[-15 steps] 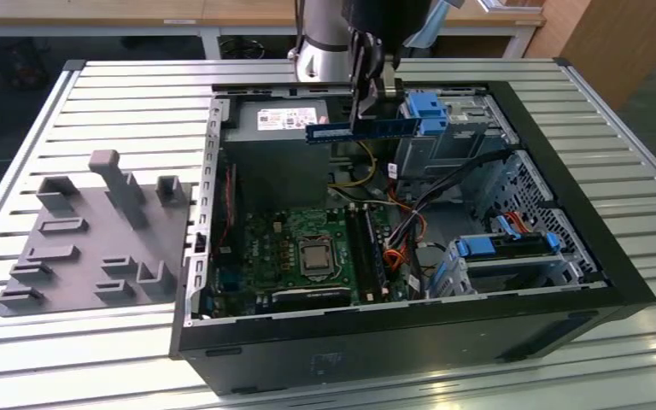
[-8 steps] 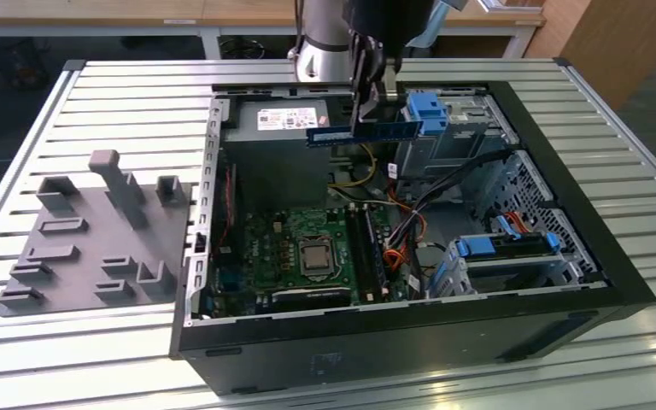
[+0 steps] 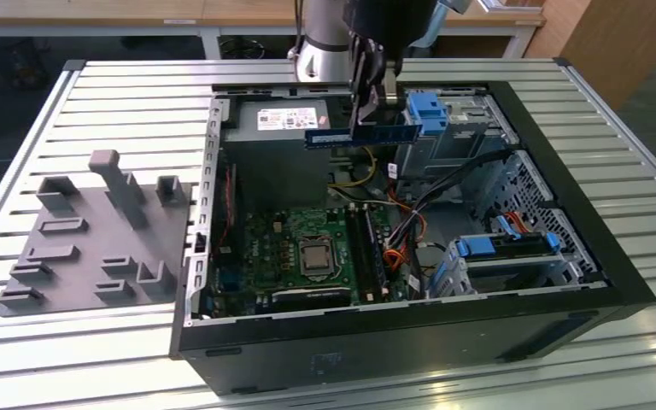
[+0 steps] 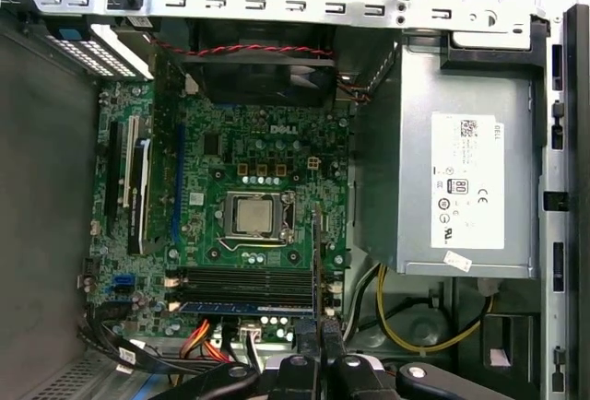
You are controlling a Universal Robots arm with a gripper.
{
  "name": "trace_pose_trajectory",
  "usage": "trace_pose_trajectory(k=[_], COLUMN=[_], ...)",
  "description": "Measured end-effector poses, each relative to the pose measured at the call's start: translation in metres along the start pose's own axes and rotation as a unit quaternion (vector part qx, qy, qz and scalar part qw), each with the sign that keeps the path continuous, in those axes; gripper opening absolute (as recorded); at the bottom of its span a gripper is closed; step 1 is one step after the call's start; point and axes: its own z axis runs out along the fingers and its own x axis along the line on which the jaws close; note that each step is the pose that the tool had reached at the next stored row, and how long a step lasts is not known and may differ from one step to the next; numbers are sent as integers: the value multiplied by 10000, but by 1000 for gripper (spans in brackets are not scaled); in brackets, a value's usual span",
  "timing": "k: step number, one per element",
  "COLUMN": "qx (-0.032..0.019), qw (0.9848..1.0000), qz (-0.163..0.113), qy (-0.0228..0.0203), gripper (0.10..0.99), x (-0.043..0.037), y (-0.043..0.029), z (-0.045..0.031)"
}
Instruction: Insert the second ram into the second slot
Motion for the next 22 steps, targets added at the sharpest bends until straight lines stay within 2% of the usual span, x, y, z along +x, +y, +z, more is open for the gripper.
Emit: trace_pose_trajectory(k=[12, 22], qx=[1, 1], qw=[10000, 10000], qz=[83, 83], qy=[-4, -4], gripper=[133, 133], x=[128, 178], y=[1, 2], z=[2, 2])
